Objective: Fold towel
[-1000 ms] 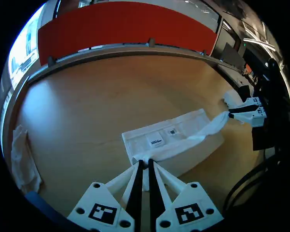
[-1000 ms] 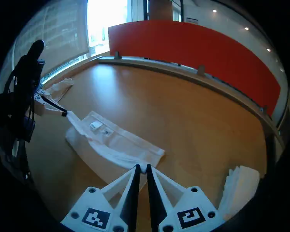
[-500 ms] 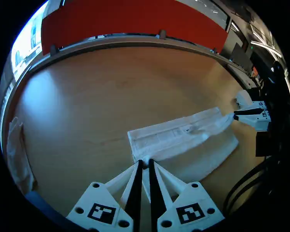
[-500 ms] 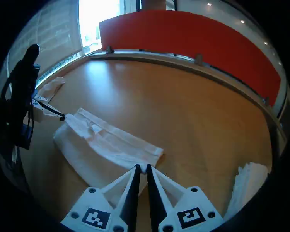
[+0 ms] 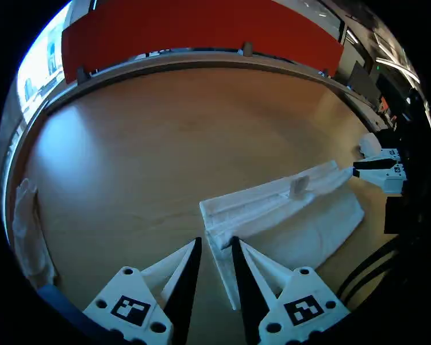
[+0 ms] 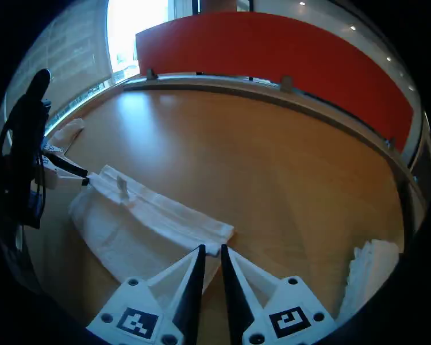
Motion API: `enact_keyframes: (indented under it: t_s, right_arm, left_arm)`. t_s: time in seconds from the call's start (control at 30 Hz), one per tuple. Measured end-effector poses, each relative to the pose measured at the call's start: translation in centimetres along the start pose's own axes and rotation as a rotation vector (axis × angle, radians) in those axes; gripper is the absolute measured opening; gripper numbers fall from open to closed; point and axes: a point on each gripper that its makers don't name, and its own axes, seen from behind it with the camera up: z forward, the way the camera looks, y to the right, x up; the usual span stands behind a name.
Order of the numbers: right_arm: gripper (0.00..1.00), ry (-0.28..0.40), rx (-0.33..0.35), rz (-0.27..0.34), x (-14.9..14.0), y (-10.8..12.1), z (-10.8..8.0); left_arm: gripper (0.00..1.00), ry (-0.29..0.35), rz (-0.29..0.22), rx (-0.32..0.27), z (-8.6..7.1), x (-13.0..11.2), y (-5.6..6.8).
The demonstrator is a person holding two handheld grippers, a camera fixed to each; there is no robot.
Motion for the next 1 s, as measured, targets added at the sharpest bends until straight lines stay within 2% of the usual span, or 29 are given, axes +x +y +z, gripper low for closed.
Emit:
enact_keyframes:
  t_s: [0.2,0.27,0.47,0.53,0.6,0.67,0.87,1.0]
  right_arm:
    - [0.27,0.002,-0.015,0.005,0.3,0.5,0.3]
    - [0.27,0.002,-0.018,0.004,0.5,0.5,0.4]
    - [0.49,0.010,-0.029,0.001,0.7,0.7,0.2]
    - [0.66,0.012,-0.030,0.004,0.7,0.8,0.1]
    - [0.81,0.014,-0.029,0.007,0.7,0.8,0.0]
    - [0.88,0.016,-0.026,0.011,0.7,0.7,-0.1]
    - [0.88,0.024,-0.024,0.012,0.5,0.5,-0.9]
    - [0.88,0.027,-0.020,0.008,0.1,0.1,-1.6]
  left_arm:
    - [0.40,0.009,-0.008,0.016,0.2,0.5,-0.7]
    - [0.49,0.008,-0.001,0.025,0.3,0.7,-1.1]
    - [0.74,0.022,0.021,0.048,0.3,1.5,-1.7]
    - [0.82,0.030,0.017,0.051,0.1,1.7,-1.7]
    - [0.97,0.034,0.011,0.052,-0.1,1.7,-1.8]
    - [0.97,0.035,0.005,0.054,-0.3,1.6,-1.8]
    - [0.97,0.044,-0.006,0.058,-1.2,1.2,-1.9]
    - [0.97,0.051,-0.015,0.055,-2.3,0.5,-1.7]
